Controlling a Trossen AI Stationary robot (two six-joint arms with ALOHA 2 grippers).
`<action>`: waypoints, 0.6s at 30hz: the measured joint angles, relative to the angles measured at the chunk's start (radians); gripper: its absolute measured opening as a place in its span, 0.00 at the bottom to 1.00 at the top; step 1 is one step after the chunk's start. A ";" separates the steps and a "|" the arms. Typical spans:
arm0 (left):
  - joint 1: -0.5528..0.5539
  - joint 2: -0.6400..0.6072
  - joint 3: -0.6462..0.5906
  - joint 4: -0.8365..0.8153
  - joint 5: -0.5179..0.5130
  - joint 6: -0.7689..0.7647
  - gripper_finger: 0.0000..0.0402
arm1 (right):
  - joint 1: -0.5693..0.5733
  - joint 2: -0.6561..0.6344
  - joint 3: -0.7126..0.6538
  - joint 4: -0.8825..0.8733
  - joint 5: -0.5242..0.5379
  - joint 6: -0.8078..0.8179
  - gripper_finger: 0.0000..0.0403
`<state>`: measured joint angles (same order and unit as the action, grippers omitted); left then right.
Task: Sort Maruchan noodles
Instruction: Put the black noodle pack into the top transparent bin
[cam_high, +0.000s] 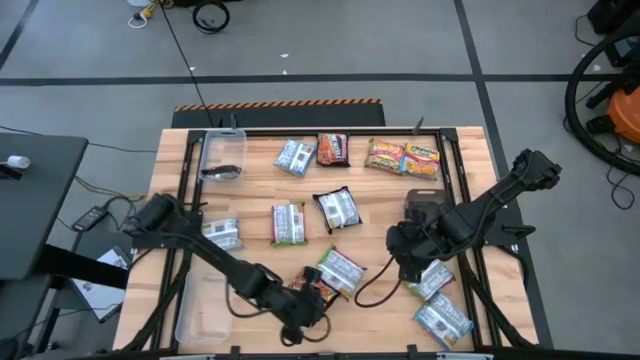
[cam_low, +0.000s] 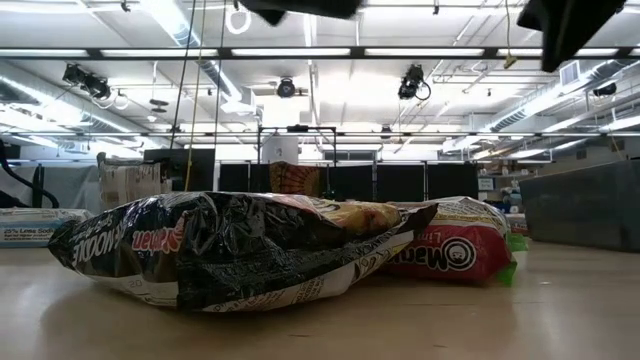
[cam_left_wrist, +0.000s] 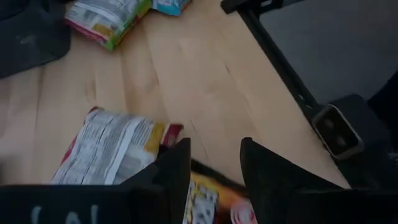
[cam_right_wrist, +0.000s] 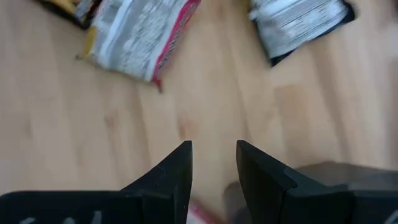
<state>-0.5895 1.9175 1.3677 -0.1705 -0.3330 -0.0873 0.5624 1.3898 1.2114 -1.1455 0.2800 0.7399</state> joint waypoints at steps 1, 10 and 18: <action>0.006 0.020 0.021 -0.017 0.000 0.001 0.36 | 0.003 0.000 0.000 -0.001 -0.014 0.008 0.32; 0.032 0.140 0.066 -0.127 -0.007 -0.070 0.36 | 0.005 0.000 0.000 -0.013 -0.041 0.026 0.32; 0.016 0.103 0.065 -0.450 -0.029 -0.227 0.36 | -0.001 0.001 0.000 -0.017 -0.016 -0.009 0.32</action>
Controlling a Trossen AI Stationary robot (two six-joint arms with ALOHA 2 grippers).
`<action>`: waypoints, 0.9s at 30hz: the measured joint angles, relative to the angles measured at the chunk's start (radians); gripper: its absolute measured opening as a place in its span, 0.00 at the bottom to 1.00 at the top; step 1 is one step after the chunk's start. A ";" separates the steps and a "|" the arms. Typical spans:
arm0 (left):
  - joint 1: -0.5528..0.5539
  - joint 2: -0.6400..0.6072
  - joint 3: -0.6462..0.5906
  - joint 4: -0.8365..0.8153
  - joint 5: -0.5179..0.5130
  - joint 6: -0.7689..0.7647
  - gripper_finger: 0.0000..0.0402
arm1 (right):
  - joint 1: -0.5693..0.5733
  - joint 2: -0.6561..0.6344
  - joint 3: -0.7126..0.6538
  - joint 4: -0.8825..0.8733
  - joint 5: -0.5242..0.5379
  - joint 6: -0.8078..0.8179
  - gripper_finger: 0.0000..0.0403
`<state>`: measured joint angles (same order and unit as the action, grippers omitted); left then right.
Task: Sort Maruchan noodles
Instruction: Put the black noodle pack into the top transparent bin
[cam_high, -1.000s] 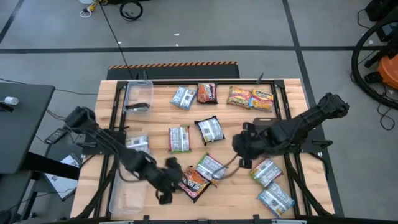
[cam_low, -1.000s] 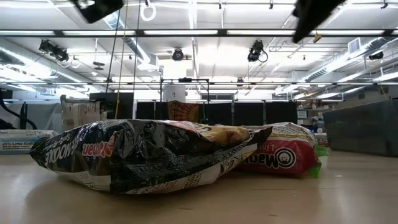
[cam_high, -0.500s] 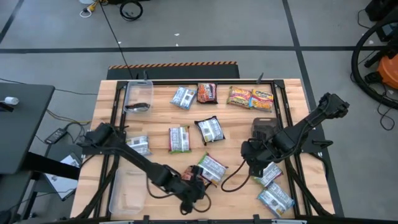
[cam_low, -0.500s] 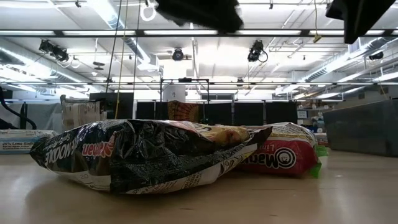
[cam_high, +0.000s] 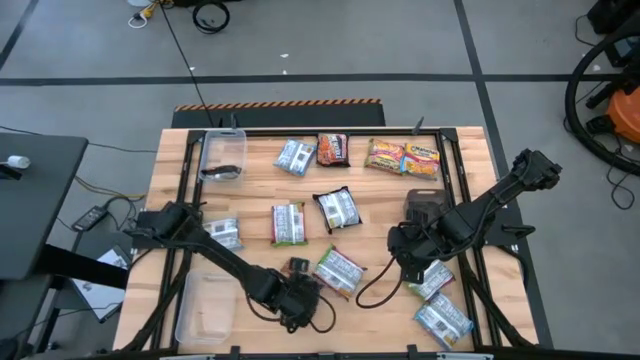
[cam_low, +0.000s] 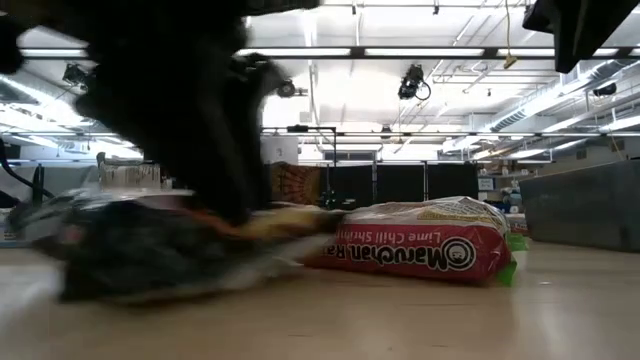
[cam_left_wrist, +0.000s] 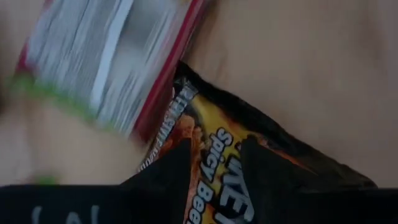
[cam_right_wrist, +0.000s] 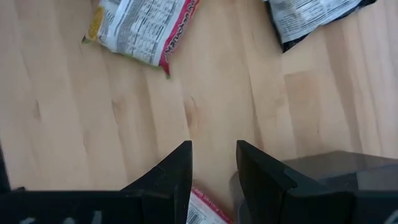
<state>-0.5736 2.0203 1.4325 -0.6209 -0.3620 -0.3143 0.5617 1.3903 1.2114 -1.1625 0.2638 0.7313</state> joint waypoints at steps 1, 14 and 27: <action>0.000 -0.014 0.000 -0.036 0.001 -0.027 0.36 | 0.000 0.000 0.000 0.001 0.015 -0.001 0.32; -0.101 -0.120 0.003 -0.135 -0.016 -0.637 0.35 | -0.002 0.000 0.000 0.003 0.198 -0.141 0.32; -0.041 0.094 0.356 -0.408 -0.022 -0.802 0.35 | -0.042 0.001 0.000 -0.069 0.156 -0.303 0.45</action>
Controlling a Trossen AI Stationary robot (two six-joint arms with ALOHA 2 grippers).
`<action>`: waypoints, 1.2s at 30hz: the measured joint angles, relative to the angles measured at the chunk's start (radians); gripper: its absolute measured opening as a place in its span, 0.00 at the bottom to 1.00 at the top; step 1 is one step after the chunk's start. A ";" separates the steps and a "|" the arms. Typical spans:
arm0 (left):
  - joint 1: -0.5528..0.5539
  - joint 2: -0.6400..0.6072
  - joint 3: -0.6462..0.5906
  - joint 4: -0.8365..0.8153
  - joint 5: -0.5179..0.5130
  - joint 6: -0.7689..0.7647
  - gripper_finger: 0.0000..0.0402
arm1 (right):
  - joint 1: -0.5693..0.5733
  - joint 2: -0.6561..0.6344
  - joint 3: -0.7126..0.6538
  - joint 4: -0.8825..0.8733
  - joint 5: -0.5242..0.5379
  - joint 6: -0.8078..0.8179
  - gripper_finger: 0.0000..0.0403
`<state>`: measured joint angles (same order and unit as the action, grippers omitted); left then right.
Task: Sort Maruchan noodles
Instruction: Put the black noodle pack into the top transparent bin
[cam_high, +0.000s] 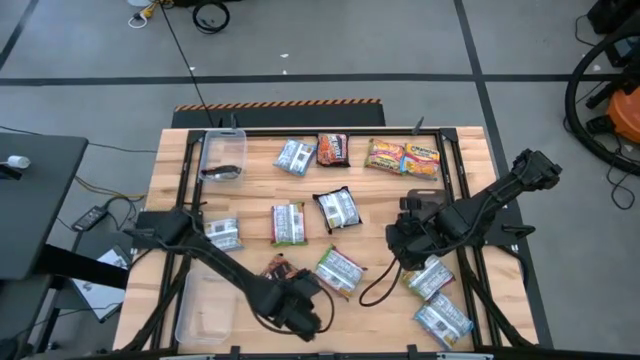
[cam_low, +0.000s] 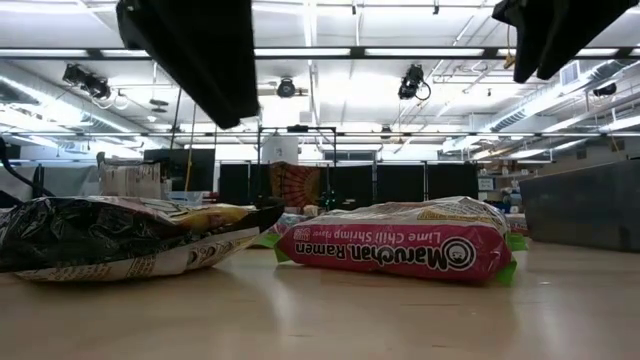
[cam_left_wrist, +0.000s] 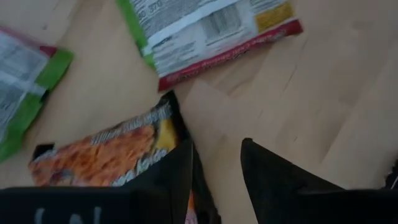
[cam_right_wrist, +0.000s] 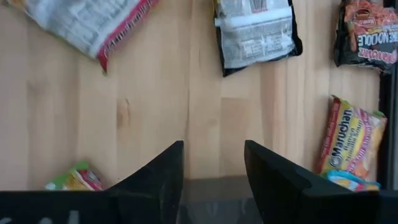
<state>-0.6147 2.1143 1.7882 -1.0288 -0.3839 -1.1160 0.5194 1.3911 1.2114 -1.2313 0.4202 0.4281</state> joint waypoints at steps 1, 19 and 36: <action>-0.004 0.013 0.022 -0.025 0.001 -0.016 0.35 | 0.000 0.000 0.000 -0.004 -0.001 -0.006 0.46; -0.043 0.209 0.065 -0.221 -0.044 -0.153 0.35 | 0.003 0.000 0.000 -0.041 -0.029 -0.013 0.50; -0.004 0.211 0.064 -0.489 -0.002 -0.079 0.03 | 0.001 0.000 0.000 -0.029 -0.029 -0.013 0.50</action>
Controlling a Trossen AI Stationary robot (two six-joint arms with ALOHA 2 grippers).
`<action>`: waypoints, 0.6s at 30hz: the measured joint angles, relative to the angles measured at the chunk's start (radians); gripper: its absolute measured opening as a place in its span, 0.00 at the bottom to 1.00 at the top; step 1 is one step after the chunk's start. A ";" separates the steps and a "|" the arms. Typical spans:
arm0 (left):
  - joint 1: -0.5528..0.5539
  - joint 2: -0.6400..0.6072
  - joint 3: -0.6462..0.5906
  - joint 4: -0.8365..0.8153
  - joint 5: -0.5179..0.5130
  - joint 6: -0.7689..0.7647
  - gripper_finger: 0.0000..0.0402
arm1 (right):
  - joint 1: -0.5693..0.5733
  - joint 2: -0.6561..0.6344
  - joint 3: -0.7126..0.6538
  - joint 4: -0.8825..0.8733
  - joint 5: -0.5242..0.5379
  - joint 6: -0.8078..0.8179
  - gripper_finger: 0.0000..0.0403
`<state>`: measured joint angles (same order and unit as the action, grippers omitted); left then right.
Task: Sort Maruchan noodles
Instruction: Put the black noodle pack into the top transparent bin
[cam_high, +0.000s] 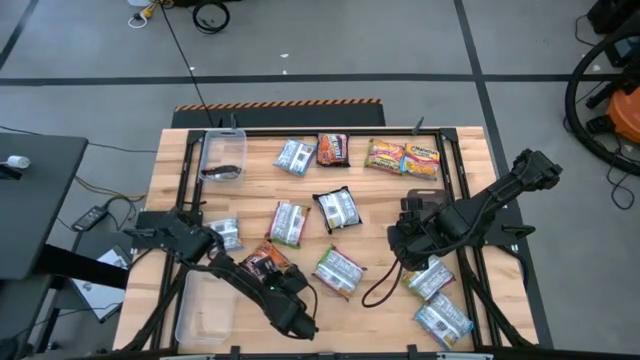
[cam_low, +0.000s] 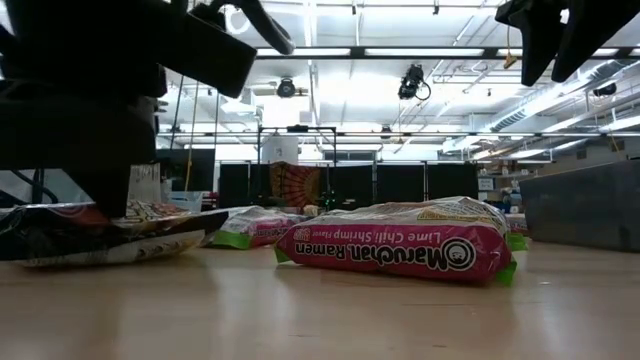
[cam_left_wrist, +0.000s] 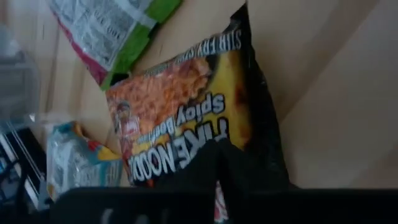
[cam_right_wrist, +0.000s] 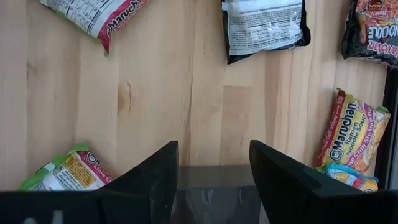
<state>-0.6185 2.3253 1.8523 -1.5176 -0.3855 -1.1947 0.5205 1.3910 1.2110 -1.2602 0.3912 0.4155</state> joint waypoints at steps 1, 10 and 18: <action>0.003 0.000 0.000 0.006 -0.002 0.032 0.02 | 0.000 0.000 0.000 0.003 0.000 0.000 0.50; 0.015 -0.057 0.084 0.024 0.044 0.175 0.01 | 0.000 0.000 0.000 0.003 0.006 0.104 0.50; 0.021 -0.049 0.103 0.070 0.026 0.085 0.24 | 0.000 0.000 0.000 0.047 -0.036 0.176 0.50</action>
<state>-0.5976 2.2764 1.9556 -1.4475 -0.3593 -1.1098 0.5201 1.3908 1.2110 -1.2134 0.3548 0.5918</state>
